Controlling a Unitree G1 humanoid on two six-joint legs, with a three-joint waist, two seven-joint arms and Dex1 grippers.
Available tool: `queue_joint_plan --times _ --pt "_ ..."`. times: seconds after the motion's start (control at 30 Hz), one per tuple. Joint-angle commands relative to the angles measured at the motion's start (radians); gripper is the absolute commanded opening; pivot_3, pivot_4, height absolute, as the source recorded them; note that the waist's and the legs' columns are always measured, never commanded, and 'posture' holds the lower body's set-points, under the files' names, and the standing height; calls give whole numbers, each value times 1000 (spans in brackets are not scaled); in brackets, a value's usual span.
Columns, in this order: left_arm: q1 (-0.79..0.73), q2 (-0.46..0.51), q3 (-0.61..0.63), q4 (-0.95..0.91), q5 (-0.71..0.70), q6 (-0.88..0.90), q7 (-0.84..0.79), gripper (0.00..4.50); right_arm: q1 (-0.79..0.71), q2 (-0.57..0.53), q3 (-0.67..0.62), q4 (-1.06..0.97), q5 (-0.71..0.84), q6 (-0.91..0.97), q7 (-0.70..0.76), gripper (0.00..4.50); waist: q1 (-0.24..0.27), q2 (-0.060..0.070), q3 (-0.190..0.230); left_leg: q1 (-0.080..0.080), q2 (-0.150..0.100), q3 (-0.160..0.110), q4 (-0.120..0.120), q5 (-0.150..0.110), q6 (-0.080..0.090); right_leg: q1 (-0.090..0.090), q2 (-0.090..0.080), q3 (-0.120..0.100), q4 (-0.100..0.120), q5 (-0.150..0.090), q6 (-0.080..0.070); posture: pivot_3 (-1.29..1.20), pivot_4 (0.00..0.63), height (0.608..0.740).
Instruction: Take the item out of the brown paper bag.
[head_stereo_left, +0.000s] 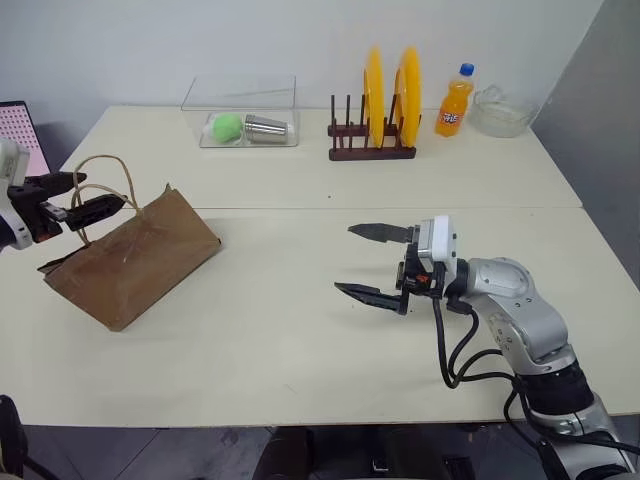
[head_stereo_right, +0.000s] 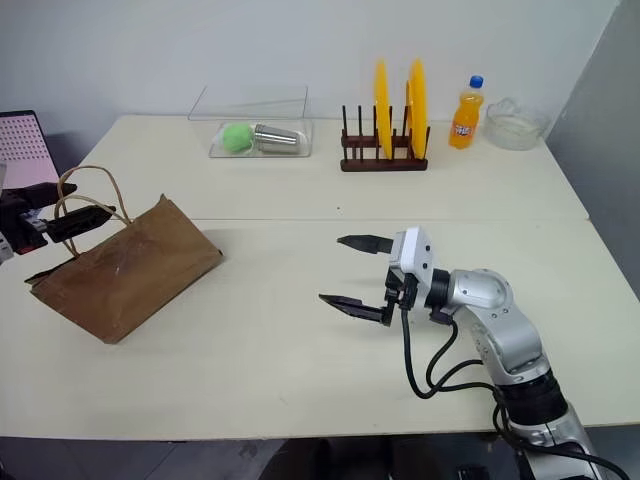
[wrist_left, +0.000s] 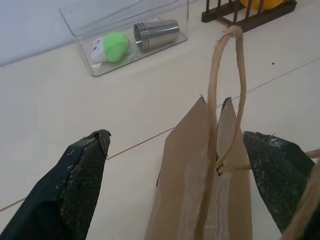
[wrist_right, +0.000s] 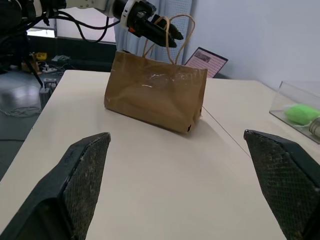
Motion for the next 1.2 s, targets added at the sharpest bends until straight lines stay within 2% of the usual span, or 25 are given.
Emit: queue_joint_plan --times 0.03,0.43,0.63,0.93,1.2 --pt "-62 27 10 57 20 -27 -36 3879 6 -9 -22 -61 4 6 -21 4500 0 0 0 0 0 0 0 0 0 0 0 0 0 0 0 0 150 740" --pt "-202 -8 -56 174 110 -80 -106 14 15 -18 -13 -68 -4 6 -34 4500 1 -1 0 0 0 0 3 0 0 1 0 -1 1 -2 4 0 150 740" --pt "-312 -34 -89 224 148 -118 -134 14 29 -22 -14 -87 -3 14 -43 4500 2 -1 0 0 0 0 3 0 0 1 0 -1 2 0 0 0 150 740" --pt "-559 -130 -168 271 206 -164 -199 14 59 -49 -53 -140 19 55 -78 4500 9 -4 0 -1 -1 -1 5 0 0 1 0 -1 2 1 2 0 150 740" --pt "-761 -287 -241 341 251 -218 -285 14 147 -104 -109 -212 32 110 -111 4500 10 -5 0 -2 -1 -1 5 0 0 1 0 -2 2 1 2 0 150 740"
